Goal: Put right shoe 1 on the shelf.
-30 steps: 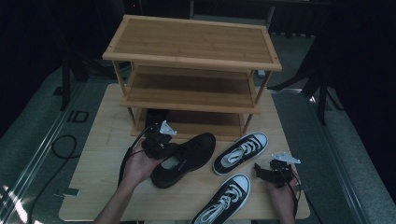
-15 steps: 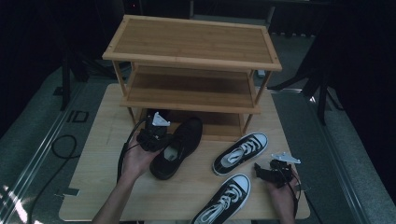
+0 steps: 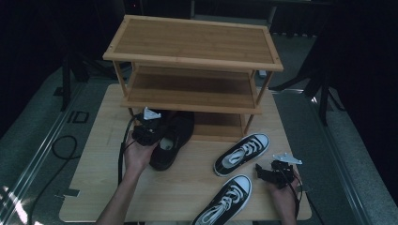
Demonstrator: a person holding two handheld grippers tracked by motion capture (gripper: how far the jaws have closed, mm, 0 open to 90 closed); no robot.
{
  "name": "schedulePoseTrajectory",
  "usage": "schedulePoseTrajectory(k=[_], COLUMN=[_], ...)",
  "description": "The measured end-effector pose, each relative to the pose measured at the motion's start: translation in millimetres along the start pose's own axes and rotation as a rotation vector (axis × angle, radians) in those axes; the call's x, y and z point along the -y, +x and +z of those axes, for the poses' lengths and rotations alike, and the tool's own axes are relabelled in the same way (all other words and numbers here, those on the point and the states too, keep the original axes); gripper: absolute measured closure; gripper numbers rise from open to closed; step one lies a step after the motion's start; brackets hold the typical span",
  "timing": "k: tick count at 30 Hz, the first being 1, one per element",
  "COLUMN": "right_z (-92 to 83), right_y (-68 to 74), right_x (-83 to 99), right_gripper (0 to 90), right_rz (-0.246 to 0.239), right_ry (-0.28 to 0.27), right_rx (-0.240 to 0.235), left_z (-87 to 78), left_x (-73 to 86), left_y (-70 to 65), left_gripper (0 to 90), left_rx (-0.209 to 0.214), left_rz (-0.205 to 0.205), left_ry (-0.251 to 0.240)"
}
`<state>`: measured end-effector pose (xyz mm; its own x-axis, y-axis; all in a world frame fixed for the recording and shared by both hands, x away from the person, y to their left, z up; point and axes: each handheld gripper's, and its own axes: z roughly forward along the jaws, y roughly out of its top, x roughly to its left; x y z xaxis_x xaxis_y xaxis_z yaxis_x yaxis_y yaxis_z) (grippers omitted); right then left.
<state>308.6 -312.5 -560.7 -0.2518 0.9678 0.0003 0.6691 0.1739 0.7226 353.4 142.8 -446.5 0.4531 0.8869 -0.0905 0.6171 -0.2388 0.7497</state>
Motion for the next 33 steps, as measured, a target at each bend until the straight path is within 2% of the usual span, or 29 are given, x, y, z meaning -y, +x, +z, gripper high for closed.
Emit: schedulePoseTrajectory(k=[5,6,8,10,14,19,22,23,25,28,33], right_z=[0.0,0.1,0.1,0.1,0.0,0.0,0.0,0.0,0.0,0.0,0.0], right_y=[0.0,-0.1,-0.1,-0.1,0.0,0.1,0.1,0.1,0.1,0.2,0.1], right_x=[0.0,0.0,0.0,0.0,0.0,0.0,0.0,0.0,0.0,0.0,0.0], right_gripper=[14.4,14.4,14.4,14.4,14.5,14.5,14.5,14.4,14.4,14.4,14.4], right_rz=[0.000,-0.002,-0.002,-0.002,-0.001,0.000,0.001,0.000,0.001,0.002,0.001], right_ry=[0.000,-0.001,-0.001,-0.001,0.000,0.000,0.000,0.000,0.000,0.000,0.000], right_rx=[0.000,0.000,0.000,0.000,0.000,0.000,0.000,0.000,0.000,0.000,0.000], left_z=[5.6,6.6,6.9,6.8,5.9,-10.1,-26.1,-32.1,-43.2,-52.7,-55.3], left_x=[9.5,11.4,15.2,17.1,20.9,26.9,29.4,29.9,30.6,33.2,46.2], left_y=[7.2,8.6,12.4,12.8,12.6,10.4,9.2,8.6,6.8,7.5,13.1], left_gripper=[89.0,89.0,88.7,87.9,76.3,68.0,67.3,67.5,78.8,89.6,90.0], left_rx=[0.011,0.001,0.029,0.038,0.064,0.078,0.089,0.092,0.082,0.070,0.044], left_rz=[-0.022,-0.024,-0.041,-0.033,-0.032,-0.024,-0.020,-0.021,-0.005,0.019,0.017], left_ry=[0.043,0.056,0.049,0.054,0.073,0.033,-0.014,-0.032,-0.048,-0.040,-0.016])
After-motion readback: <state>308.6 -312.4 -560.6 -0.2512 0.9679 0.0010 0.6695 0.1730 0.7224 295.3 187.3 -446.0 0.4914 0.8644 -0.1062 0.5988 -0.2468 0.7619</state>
